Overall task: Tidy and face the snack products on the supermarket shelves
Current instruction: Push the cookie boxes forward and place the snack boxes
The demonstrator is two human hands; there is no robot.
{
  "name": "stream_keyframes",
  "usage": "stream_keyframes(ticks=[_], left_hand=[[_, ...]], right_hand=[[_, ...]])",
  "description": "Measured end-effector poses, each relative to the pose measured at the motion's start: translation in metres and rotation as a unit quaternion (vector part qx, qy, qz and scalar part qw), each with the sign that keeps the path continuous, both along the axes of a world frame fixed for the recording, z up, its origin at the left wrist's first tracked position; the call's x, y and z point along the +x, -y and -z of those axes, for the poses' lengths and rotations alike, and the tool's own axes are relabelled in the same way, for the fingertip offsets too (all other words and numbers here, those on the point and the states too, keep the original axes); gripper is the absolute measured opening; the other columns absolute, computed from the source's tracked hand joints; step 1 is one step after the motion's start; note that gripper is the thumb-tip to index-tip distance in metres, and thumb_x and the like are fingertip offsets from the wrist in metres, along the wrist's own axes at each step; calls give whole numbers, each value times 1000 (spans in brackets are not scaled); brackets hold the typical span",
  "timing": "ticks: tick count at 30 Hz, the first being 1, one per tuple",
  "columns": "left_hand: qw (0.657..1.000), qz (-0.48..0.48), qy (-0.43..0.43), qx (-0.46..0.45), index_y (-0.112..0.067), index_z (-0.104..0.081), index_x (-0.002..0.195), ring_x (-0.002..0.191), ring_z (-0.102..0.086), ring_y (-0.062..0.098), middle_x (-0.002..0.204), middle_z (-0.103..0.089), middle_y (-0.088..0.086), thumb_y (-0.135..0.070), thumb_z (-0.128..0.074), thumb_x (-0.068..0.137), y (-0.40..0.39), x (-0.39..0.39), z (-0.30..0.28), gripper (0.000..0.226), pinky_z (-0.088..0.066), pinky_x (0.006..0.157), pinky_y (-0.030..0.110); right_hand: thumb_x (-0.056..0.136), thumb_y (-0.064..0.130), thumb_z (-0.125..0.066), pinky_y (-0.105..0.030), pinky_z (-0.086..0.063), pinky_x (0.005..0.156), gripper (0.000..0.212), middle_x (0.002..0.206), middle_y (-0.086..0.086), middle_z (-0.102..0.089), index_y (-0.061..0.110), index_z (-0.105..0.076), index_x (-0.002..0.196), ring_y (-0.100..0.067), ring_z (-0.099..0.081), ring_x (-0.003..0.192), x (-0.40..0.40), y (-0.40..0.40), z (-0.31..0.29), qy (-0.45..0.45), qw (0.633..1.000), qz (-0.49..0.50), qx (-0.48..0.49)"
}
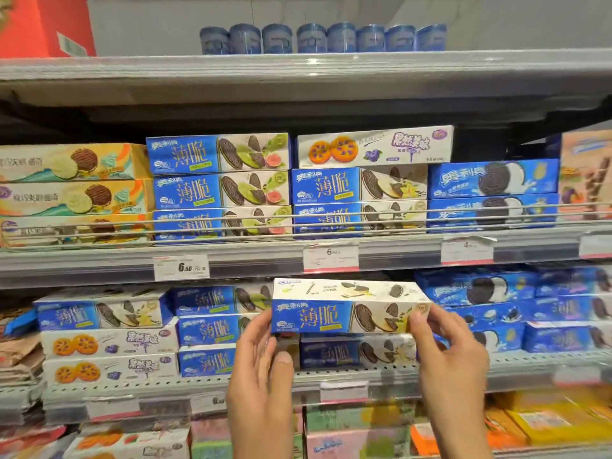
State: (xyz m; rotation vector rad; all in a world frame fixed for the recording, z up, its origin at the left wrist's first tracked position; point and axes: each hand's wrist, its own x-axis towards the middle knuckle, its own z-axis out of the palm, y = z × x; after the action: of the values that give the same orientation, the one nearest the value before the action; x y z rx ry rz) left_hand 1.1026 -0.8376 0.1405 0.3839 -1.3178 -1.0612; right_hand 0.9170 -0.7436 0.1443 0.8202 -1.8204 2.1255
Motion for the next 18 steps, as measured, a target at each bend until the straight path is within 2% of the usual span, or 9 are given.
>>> stream_keyframes(ticks=[4,8,11,13,16,18], left_hand=[[997,-26,65,-21,-33,-56,138,127,-55,1,139,-56,-18,-20,-54,84,-5,-26,4,55,-42,101,9],[993,-34,113,-23,-42,-53,135,128,-52,0,138,-50,-26,-25,-54,86,-1,-45,8,52,-41,102,10],[991,-29,132,-18,-43,-51,138,129,-52,3,141,-51,-19,-26,-55,86,3,-55,10,55,-41,106,15],[989,-37,144,-16,-45,-50,139,128,-53,3,141,-51,-18,-26,-55,87,8,-58,9,55,-42,103,11],[985,-49,167,1,-51,-47,136,125,-52,-6,138,-50,-27,-27,-52,95,16,-60,9,47,-41,96,5],[975,-83,206,-4,-48,-46,138,120,-54,-5,134,-50,-28,-23,-55,96,22,-61,9,49,-48,97,18]], right_hand=[[93,32,-71,-19,-49,78,16,96,20,-70,32,-69,109,10,-64,90,-18,-9,3,5,999,50,17],[94,35,-69,-22,-51,83,21,100,22,-71,32,-68,115,20,-61,90,-32,-11,2,12,998,46,34],[95,31,-68,-29,-52,87,32,101,25,-67,33,-66,126,25,-58,88,-40,-8,0,6,996,52,76],[94,30,-67,-30,-53,88,34,100,28,-66,33,-65,128,21,-61,88,-43,-6,1,0,994,48,97],[93,29,-68,-27,-51,87,37,106,26,-68,33,-64,129,10,-62,97,-44,1,2,-14,991,41,129],[92,28,-68,-28,-49,86,42,114,16,-67,31,-61,133,4,-62,101,-42,7,3,-32,987,43,149]])
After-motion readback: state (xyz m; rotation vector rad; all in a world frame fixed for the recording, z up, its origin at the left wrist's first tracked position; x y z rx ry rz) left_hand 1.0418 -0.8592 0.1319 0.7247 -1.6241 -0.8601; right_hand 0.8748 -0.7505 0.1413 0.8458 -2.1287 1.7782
